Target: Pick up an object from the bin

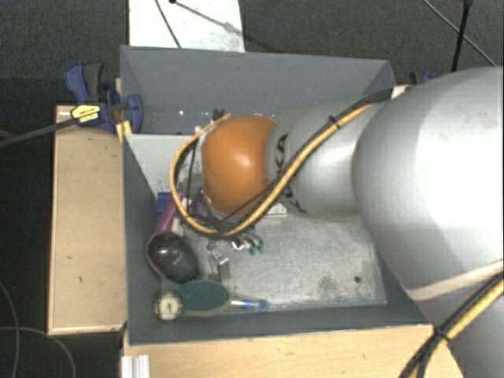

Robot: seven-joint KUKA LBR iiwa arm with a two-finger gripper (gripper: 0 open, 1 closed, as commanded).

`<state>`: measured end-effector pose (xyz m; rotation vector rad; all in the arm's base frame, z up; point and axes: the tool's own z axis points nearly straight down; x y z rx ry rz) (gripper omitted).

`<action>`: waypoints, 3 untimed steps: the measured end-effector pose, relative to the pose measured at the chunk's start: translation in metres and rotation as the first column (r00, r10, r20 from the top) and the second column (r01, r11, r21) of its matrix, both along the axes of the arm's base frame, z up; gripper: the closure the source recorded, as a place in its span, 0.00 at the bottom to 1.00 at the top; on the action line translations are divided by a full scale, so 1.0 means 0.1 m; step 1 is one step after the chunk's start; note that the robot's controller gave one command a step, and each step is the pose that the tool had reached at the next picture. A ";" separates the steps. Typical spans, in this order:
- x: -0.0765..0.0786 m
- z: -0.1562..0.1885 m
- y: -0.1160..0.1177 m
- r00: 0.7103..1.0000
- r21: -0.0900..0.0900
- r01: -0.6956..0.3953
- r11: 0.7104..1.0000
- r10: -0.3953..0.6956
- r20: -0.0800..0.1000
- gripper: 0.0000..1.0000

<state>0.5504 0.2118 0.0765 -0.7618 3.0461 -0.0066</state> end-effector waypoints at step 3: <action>-0.42 1.24 0.37 0.998 0.009 0.067 0.998 -0.067 0.008 1.00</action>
Offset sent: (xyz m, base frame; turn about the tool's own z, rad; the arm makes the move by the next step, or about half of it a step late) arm -0.0550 0.0375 -0.0065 0.0122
